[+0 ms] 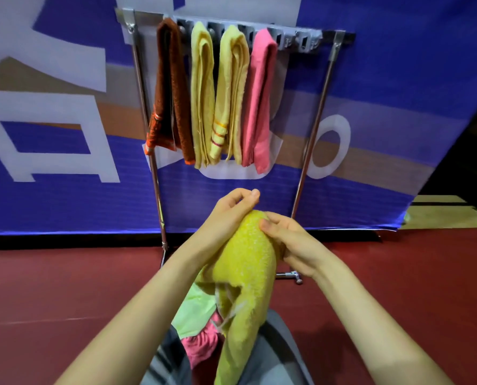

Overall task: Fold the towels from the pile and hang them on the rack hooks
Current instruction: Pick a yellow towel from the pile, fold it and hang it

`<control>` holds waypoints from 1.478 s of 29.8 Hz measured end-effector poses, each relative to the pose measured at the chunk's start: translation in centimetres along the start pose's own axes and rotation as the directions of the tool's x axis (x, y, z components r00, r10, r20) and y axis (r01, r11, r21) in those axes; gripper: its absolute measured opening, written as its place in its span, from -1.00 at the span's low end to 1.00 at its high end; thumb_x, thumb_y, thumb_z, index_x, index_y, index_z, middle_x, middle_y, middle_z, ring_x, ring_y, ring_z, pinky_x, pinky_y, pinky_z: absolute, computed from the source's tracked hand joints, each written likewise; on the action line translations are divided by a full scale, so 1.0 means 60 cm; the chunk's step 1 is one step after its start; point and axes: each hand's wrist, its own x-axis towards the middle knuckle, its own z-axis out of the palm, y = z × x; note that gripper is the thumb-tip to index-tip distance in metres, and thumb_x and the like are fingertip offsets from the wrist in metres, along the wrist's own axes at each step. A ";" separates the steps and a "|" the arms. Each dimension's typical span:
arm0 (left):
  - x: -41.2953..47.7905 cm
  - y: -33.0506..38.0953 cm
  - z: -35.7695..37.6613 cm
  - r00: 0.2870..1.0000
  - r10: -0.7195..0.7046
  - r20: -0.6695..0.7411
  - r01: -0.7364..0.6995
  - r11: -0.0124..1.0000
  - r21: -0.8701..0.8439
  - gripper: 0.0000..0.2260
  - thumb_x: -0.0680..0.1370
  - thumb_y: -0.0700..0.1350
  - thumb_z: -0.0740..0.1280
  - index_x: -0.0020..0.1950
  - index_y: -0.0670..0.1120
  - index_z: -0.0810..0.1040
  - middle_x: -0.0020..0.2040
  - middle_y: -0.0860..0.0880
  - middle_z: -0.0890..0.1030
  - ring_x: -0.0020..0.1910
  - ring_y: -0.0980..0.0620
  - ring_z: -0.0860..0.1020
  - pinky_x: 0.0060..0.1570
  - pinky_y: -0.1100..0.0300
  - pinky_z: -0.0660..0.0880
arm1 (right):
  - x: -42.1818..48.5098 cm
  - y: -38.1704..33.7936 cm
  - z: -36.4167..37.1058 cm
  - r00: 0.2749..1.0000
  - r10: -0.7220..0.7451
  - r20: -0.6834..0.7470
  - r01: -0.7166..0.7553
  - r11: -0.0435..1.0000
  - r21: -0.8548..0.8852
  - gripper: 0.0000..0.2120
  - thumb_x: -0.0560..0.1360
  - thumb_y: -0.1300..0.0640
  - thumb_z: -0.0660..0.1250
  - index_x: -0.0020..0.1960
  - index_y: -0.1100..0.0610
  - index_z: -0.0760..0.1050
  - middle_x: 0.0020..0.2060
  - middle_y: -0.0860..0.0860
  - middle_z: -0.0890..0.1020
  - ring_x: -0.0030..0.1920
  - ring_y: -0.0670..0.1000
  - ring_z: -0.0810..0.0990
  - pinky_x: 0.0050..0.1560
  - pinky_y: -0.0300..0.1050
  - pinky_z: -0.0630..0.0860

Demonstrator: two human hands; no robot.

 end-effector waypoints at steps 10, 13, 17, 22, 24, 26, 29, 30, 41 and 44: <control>-0.012 0.075 -0.010 0.995 0.080 -0.065 -0.086 0.992 -0.097 -0.78 0.53 -0.20 0.23 -0.33 -0.07 0.37 -0.63 0.13 0.38 -0.62 0.25 0.30 -0.51 0.40 0.25 | -0.040 -0.020 0.015 0.994 0.033 0.104 -0.025 0.997 -0.077 -0.21 0.01 -0.17 0.59 0.14 0.13 0.45 -0.13 -0.04 0.68 -0.12 -0.12 0.64 -0.10 -0.29 0.56; -0.013 0.116 -0.018 0.989 0.133 -0.072 -0.140 0.984 -0.107 -0.79 0.53 -0.21 0.22 -0.31 -0.07 0.39 -0.60 0.12 0.42 -0.61 0.25 0.33 -0.51 0.43 0.27 | -0.049 -0.024 0.028 0.995 0.008 0.099 -0.004 0.999 -0.039 -0.28 0.00 -0.16 0.59 0.03 0.16 0.49 -0.22 -0.05 0.71 -0.21 -0.13 0.67 -0.20 -0.31 0.57; -0.035 0.130 -0.039 0.993 0.113 0.022 -0.113 0.993 0.011 -0.82 0.53 -0.12 0.23 -0.27 -0.02 0.46 -0.30 0.04 0.48 -0.33 0.23 0.44 -0.20 0.34 0.35 | -0.054 -0.067 0.054 0.986 -0.168 -0.010 0.168 0.984 0.059 -0.31 -0.01 -0.15 0.60 0.00 0.16 0.53 -0.25 -0.02 0.71 -0.25 -0.12 0.67 -0.29 -0.30 0.57; -0.038 0.123 -0.042 0.989 0.020 0.145 0.001 0.990 -0.141 -0.80 0.45 0.07 0.20 -0.16 0.02 0.56 -0.33 0.09 0.66 -0.25 0.16 0.58 -0.16 0.34 0.50 | -0.039 -0.110 0.076 0.973 -0.232 0.001 0.232 0.973 0.018 -0.42 -0.01 -0.14 0.60 -0.08 0.12 0.62 -0.24 -0.01 0.71 -0.23 -0.13 0.67 -0.23 -0.30 0.58; -0.039 0.129 -0.029 0.984 -0.001 0.179 0.031 0.986 -0.166 -0.76 0.54 0.04 0.11 -0.10 0.00 0.54 -0.35 0.05 0.66 -0.33 0.15 0.60 -0.24 0.32 0.53 | -0.041 -0.113 0.078 0.977 -0.213 -0.009 0.213 0.977 -0.014 -0.35 -0.03 -0.14 0.60 -0.03 0.14 0.57 -0.24 -0.01 0.71 -0.22 -0.12 0.67 -0.20 -0.30 0.59; -0.041 0.130 -0.023 0.973 -0.034 0.227 0.085 0.973 -0.216 -0.72 0.56 0.06 0.06 -0.05 0.01 0.53 -0.35 0.02 0.67 -0.35 0.13 0.62 -0.26 0.30 0.55 | -0.041 -0.111 0.069 0.981 -0.190 -0.029 0.189 0.981 -0.029 -0.30 -0.01 -0.16 0.59 0.02 0.15 0.54 -0.20 -0.02 0.71 -0.19 -0.12 0.67 -0.13 -0.31 0.58; -0.029 0.135 -0.014 0.963 -0.049 0.264 0.129 0.946 -0.297 -0.70 0.53 0.12 0.07 0.03 0.01 0.52 -0.35 -0.04 0.62 -0.36 0.08 0.60 -0.27 0.24 0.53 | -0.041 -0.121 0.057 0.981 -0.160 -0.111 0.149 0.983 -0.106 -0.36 0.08 -0.19 0.54 0.05 0.12 0.55 -0.16 -0.03 0.70 -0.14 -0.12 0.64 -0.06 -0.29 0.54; -0.019 0.140 -0.009 0.966 -0.042 0.254 0.119 0.948 -0.296 -0.70 0.52 0.12 0.08 0.03 0.01 0.52 -0.34 -0.07 0.59 -0.36 0.07 0.59 -0.25 0.22 0.51 | -0.039 -0.125 0.049 0.976 -0.162 -0.147 0.143 0.981 -0.127 -0.44 0.16 -0.17 0.49 0.05 0.11 0.55 -0.16 -0.03 0.70 -0.14 -0.12 0.63 -0.05 -0.28 0.53; 0.165 0.160 0.064 0.963 -0.043 0.265 0.112 0.961 -0.252 -0.75 0.56 -0.02 0.11 0.03 -0.08 0.52 -0.48 -0.05 0.60 -0.50 0.08 0.58 -0.43 0.29 0.51 | 0.001 -0.174 -0.080 0.942 -0.219 -0.254 0.200 0.975 -0.098 -0.45 0.35 -0.03 0.38 0.26 0.20 0.45 0.20 0.15 0.57 0.25 0.11 0.50 0.36 0.06 0.35; 0.254 0.173 0.076 0.964 -0.048 0.263 0.109 0.968 -0.224 -0.76 0.56 -0.02 0.12 0.04 -0.07 0.54 -0.46 -0.07 0.56 -0.50 0.07 0.55 -0.40 0.26 0.49 | 0.052 -0.218 -0.139 0.956 -0.227 -0.187 0.210 0.972 -0.109 -0.37 0.28 -0.07 0.44 0.26 0.19 0.45 0.19 0.12 0.58 0.25 0.08 0.51 0.35 0.02 0.36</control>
